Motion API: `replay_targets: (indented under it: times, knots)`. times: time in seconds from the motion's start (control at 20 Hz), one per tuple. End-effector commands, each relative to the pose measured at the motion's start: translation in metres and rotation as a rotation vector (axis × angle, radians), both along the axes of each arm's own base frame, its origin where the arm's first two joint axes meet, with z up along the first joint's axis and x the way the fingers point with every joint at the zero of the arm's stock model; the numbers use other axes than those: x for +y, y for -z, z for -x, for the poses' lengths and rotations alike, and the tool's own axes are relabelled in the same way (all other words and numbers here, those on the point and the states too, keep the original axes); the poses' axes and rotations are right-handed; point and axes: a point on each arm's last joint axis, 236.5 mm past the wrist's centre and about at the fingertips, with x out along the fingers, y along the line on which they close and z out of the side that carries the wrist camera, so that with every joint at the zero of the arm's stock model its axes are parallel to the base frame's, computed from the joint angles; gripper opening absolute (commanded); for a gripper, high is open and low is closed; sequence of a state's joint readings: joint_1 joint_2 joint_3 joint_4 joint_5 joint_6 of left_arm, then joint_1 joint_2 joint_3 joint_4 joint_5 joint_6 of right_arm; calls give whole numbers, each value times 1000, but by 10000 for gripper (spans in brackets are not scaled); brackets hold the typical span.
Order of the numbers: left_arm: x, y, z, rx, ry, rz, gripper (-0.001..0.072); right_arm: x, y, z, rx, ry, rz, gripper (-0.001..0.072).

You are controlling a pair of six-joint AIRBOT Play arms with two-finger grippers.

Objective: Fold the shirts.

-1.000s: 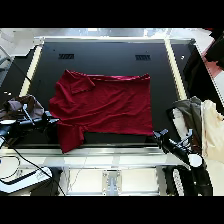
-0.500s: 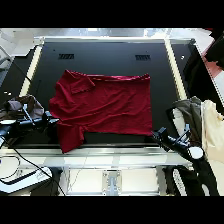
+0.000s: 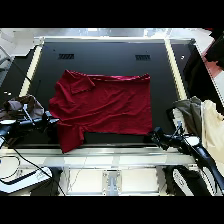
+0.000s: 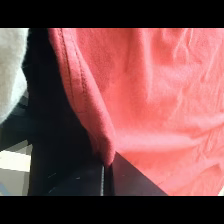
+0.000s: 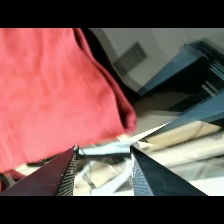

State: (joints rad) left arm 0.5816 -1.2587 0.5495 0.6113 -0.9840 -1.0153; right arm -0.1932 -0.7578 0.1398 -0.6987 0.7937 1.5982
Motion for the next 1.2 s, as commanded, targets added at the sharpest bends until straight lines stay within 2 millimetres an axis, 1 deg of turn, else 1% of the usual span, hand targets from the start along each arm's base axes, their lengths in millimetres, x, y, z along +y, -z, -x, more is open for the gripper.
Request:
replay_targets:
  times: [0.0,0.2,0.35,0.4,0.45,0.55,0.6,0.65,0.7,0.75,0.8,0.85,0.9,0.95,1.0,1.1,1.15]
  knots:
    - [0,0,0,-2,0,-1,14,-12,1,-17,-43,64,29,385]
    - [0,0,0,-2,0,-2,14,-17,-3,-27,-67,113,21,379]
    - [0,0,0,-1,1,-1,14,-13,2,-24,-40,116,2,365]
    - [0,0,0,-2,0,-2,14,-12,5,-23,-31,110,-3,308]
    - [0,0,0,-2,0,-1,15,-9,7,-23,-32,87,-8,292]
    - [0,0,0,-1,1,-1,14,-1,7,-22,-38,53,-31,283]
    - [0,0,0,-2,0,-1,15,0,7,-22,-45,40,-29,213]
    - [0,0,0,-1,1,-1,14,0,7,-22,-53,32,-24,64]
    - [0,0,0,-1,1,-1,14,0,5,-25,-64,24,-22,16]
    - [0,-1,-1,-2,1,-1,14,2,-2,-29,-84,-3,-24,16]
    - [0,-2,-1,-7,3,-3,14,6,-13,-35,-121,-54,-25,15]
    - [0,-8,-2,-35,27,-18,13,12,-29,-43,-167,-111,-31,14]
    - [-2,-21,-4,-80,66,-38,13,16,-49,-54,-220,-163,-33,14]
    - [-5,-41,-6,-143,111,-64,12,19,-73,-66,-280,-214,-28,14]
    - [-6,-65,-9,-208,144,-98,12,20,-100,-77,-346,-261,-8,14]
    - [-2,-129,-16,-373,172,-227,12,18,-159,-88,-482,-374,86,14]
    - [0,-164,-18,-464,173,-300,12,15,-189,-88,-542,-413,143,14]
